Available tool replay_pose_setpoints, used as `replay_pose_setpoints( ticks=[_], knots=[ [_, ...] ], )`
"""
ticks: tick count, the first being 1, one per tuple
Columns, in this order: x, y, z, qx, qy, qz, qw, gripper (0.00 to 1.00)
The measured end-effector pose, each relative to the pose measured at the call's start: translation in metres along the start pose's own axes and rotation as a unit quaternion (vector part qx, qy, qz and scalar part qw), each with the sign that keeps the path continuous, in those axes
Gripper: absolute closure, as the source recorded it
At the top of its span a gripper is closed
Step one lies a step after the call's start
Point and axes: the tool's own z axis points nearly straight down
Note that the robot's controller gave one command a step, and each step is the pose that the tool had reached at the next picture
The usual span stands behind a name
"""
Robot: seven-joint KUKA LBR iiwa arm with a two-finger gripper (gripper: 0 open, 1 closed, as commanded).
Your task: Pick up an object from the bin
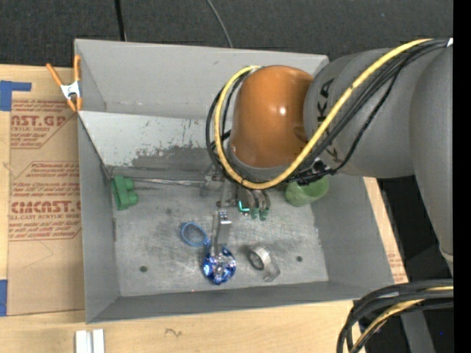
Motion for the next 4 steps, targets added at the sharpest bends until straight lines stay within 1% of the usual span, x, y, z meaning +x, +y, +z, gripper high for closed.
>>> replay_pose_setpoints(
  ticks=[1,2,3,4],
  knots=[
    [0.051,-0.025,0.11,-0.003,-0.0093,0.118,0.9929,0.0],
    [0.054,-0.051,0.082,-0.001,-0.0037,0.17,0.9854,0.0],
    [0.059,-0.018,0.079,0.0,-0.0029,0.131,0.9914,0.0],
    [0.054,-0.039,0.112,-0.002,-0.0054,0.278,0.9607,0.0]
  ],
)
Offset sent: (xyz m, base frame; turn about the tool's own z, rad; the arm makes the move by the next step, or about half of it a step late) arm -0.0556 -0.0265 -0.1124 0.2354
